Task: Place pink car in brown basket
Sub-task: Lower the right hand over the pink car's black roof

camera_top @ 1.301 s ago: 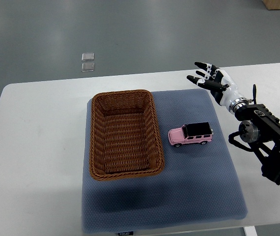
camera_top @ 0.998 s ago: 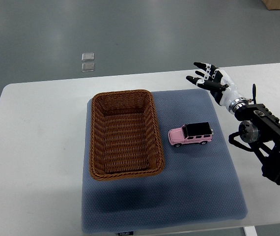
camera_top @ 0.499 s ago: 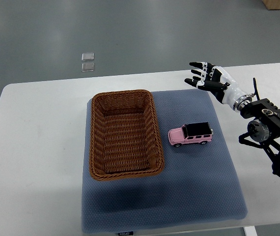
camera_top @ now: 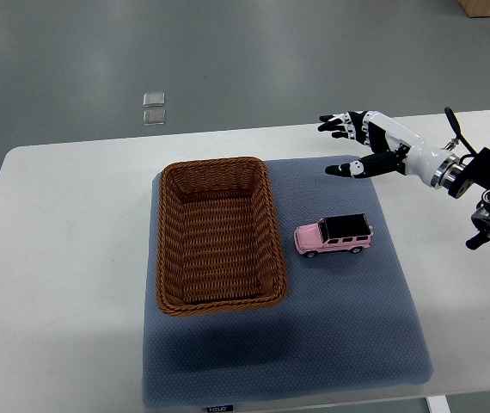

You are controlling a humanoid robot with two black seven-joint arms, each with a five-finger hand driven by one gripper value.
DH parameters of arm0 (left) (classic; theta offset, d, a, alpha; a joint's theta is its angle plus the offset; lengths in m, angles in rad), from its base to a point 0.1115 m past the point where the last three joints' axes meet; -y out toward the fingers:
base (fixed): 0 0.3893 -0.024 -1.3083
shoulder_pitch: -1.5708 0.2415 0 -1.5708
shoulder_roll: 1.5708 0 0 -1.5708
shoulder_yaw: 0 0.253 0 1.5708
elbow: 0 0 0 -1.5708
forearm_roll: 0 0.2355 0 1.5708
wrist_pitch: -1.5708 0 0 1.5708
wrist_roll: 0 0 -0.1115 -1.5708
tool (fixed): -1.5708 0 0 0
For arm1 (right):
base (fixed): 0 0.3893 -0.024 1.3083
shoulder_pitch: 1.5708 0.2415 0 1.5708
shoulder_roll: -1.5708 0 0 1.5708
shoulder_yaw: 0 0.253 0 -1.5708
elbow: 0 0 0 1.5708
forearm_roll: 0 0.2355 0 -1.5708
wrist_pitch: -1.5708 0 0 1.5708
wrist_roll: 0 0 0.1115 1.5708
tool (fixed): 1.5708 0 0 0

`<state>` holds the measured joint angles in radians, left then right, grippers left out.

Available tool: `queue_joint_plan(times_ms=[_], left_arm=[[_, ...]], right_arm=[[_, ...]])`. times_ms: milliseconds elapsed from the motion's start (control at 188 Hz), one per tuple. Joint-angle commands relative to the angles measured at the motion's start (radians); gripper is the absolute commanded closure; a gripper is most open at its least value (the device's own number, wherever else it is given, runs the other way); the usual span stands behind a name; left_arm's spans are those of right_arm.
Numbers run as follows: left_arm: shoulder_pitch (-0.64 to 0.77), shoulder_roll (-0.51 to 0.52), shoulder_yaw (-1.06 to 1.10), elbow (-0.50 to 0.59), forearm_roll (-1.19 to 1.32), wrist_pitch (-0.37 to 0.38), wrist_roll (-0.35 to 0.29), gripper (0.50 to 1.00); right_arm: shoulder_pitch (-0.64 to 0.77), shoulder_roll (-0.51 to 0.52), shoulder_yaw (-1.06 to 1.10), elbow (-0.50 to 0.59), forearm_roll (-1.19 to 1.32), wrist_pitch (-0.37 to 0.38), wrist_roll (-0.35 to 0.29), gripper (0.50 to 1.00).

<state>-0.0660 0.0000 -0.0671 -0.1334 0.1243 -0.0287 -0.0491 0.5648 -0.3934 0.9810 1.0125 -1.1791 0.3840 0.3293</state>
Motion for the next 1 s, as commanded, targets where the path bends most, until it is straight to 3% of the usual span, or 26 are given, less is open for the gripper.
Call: queue_joint_plan(times_ms=[0,271,658,834,993], left_arm=[[0.000,0.000,0.000,0.000,0.000,0.001,0.000,0.500],[0.000,0.000,0.001,0.000,0.000,0.001,0.000,0.500],[0.000,0.000,0.001,0.000,0.000,0.001,0.000,0.500],[0.000,0.000,0.001,0.000,0.000,0.001,0.000,0.500],[0.000,0.000,0.001,0.000,0.000,0.001,0.000,0.500]], right_arm=[[0.004,-0.027,-0.038,0.017,-0.079,0.007,0.039,0.591],[0.004,-0.081,-0.124,0.060,-0.313,0.004,0.131,0.591],[0.030,-0.120,-0.222,0.087,-0.387,-0.008,0.145,0.591],[0.029,-0.113,-0.277,0.084,-0.421,-0.089,0.139,0.591],[0.023,-0.108,-0.286,0.072,-0.425,-0.111,0.137,0.591]])
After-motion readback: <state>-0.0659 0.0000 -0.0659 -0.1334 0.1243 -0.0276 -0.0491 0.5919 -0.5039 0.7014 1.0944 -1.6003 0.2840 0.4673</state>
